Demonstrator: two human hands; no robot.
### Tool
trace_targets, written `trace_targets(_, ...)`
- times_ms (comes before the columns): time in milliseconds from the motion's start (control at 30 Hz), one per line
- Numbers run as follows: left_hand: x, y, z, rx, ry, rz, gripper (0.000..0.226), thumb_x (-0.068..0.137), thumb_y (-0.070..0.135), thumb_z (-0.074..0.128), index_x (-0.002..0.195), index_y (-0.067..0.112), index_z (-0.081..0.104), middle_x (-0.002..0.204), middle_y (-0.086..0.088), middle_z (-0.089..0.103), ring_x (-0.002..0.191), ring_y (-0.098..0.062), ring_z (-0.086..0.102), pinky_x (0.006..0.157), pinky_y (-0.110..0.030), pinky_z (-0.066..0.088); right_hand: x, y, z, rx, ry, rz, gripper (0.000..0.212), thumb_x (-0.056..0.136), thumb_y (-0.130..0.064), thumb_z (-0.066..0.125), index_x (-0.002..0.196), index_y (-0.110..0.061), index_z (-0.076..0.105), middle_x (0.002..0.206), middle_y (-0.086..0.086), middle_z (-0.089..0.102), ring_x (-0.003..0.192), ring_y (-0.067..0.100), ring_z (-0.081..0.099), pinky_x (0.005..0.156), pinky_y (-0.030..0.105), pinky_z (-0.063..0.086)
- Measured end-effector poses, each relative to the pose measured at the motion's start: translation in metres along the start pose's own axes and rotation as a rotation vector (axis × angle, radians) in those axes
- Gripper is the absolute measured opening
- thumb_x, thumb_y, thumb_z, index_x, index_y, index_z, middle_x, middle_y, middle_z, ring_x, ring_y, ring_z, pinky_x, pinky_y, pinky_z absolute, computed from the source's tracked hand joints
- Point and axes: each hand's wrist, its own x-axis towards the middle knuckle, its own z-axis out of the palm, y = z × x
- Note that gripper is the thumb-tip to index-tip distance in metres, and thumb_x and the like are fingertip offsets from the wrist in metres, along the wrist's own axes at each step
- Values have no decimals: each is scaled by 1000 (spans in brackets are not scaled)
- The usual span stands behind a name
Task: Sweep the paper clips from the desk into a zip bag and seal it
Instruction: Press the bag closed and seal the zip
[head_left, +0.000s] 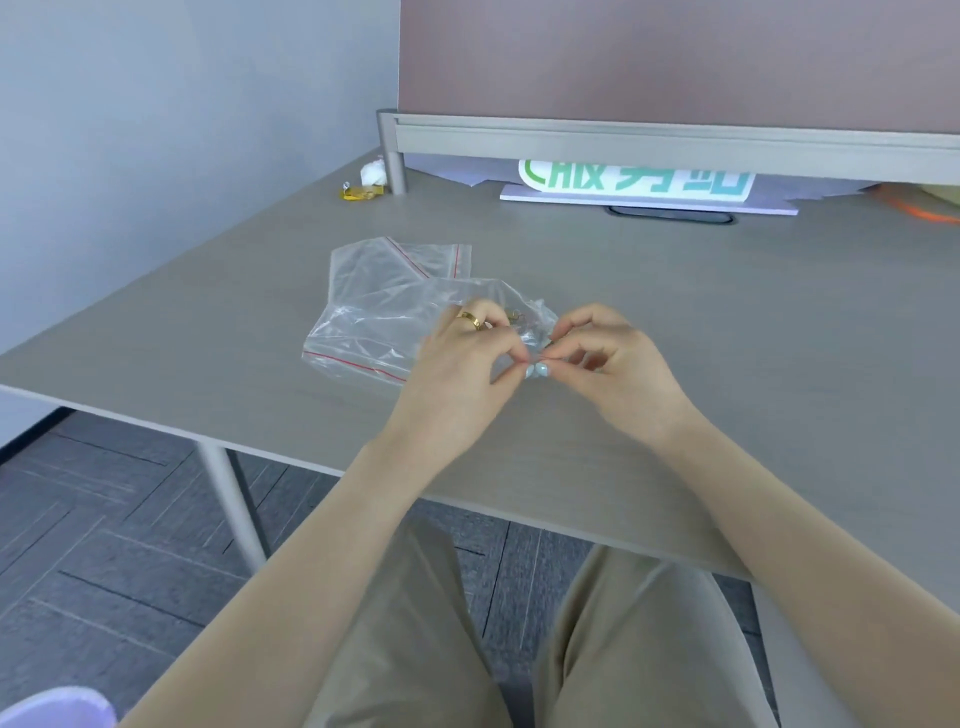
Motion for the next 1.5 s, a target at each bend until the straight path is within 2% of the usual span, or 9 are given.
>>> trace_targets(167,4,-2,4,149,48,35,9,77,19,62,79,13,67,94,-7,61,90,-29,51,80,-31,29,1,3,1,-9,16,-19,14,79,-7,69,76,-21,70,86,-8,50,69,0,49,65,10,40)
trace_targets(267,7,0,7,237,97,67,15,78,24,54,75,15,65,93,-5,60,88,-21,44,77,-27,26,3,3,2,-5,59,-23,23,80,-9,68,74,-32,66,85,-6,48,72,3,49,67,12,40)
trace_targets(367,9,0,11,302,95,124,19,80,23,44,73,14,60,87,-5,58,81,-16,33,70,-27,21,1,5,4,-29,88,-45,16,81,-8,66,79,-25,69,82,-8,46,75,9,49,69,16,41)
trace_targets(433,8,-1,13,339,73,151,16,82,20,43,75,14,57,84,-6,57,79,-20,40,69,-29,22,0,7,5,-55,102,-53,9,81,-9,66,81,-16,71,82,-10,46,76,11,50,69,17,42)
trace_targets(700,4,1,10,226,-46,128,13,92,15,37,96,8,46,90,-11,59,81,-34,54,59,-36,34,-2,5,7,-10,190,-32,22,82,-2,61,79,-24,62,82,-13,49,67,1,48,62,8,37)
trace_targets(967,5,5,7,202,-36,195,11,86,15,42,85,10,51,77,-10,61,72,-33,55,58,-30,29,-7,5,4,8,128,-96,36,81,-3,64,78,-38,60,84,-10,54,65,7,48,63,11,38)
trace_targets(1133,5,4,2,134,-33,105,15,89,22,46,88,11,55,84,-6,61,80,-30,56,63,-30,33,-6,7,5,-49,144,-72,18,82,-5,65,81,-23,63,85,-12,47,66,0,47,65,8,38)
trace_targets(1267,4,7,-2,127,-45,63,15,90,20,43,86,10,53,76,0,45,70,-28,44,60,-30,29,-6,8,6,-64,151,-75,16,82,-7,63,83,-23,63,89,-15,43,73,-3,47,69,8,38)
trace_targets(1500,3,9,-1,168,-46,145,16,90,20,43,87,12,56,84,-5,59,75,-32,55,62,-30,30,-9,4,3,-147,111,-168,10,82,-4,63,87,-11,68,93,-13,44,90,-13,47,79,2,33)
